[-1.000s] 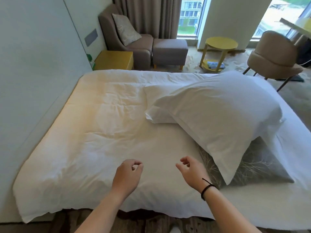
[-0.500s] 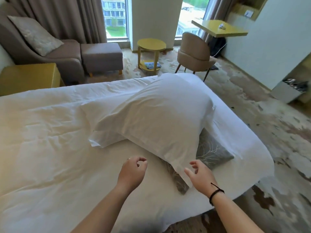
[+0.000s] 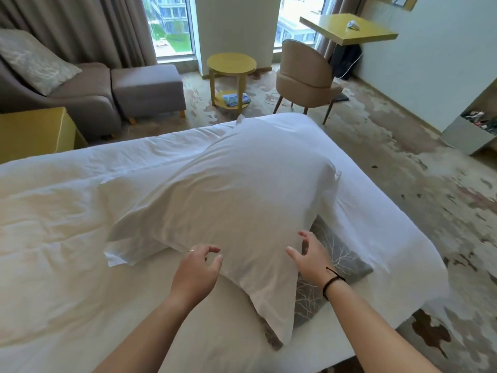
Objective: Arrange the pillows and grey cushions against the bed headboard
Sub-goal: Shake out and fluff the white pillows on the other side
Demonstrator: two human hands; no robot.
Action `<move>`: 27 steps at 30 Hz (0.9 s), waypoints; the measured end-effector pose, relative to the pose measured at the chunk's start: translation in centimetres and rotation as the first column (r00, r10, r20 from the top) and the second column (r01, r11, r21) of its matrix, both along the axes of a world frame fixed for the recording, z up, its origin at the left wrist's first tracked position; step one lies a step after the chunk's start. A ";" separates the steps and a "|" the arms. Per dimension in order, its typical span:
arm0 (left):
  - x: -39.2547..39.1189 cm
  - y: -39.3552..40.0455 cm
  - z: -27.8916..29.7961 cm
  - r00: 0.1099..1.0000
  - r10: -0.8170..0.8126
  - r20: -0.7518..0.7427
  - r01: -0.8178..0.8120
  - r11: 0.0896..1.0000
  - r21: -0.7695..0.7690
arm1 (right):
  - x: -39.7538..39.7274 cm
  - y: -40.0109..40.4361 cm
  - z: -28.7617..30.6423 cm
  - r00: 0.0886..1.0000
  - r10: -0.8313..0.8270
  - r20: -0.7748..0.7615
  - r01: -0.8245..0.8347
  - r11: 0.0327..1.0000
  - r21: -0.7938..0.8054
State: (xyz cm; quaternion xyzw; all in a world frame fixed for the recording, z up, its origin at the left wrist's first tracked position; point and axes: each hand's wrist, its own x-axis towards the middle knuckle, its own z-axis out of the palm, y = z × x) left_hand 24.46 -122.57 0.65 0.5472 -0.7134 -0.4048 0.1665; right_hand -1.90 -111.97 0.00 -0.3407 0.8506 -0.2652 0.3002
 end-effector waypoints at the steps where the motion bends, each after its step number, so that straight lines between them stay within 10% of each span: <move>1: -1.3 -0.6 0.2 1.000 -0.005 0.019 0.005 1.000 -0.015 | -1.4 -1.3 0.0 0.999 0.030 -0.024 -0.030 1.000 -0.004; 19: -9.5 -20.8 1.0 0.911 0.216 0.351 -0.157 0.969 -0.188 | -7.4 -25.0 -0.3 0.606 0.670 -0.429 -0.713 0.696 0.079; 27: -8.0 -25.9 -1.8 0.891 0.154 0.426 -0.213 0.973 0.093 | -7.5 -21.8 -4.9 0.605 0.647 -0.464 -0.706 0.705 0.063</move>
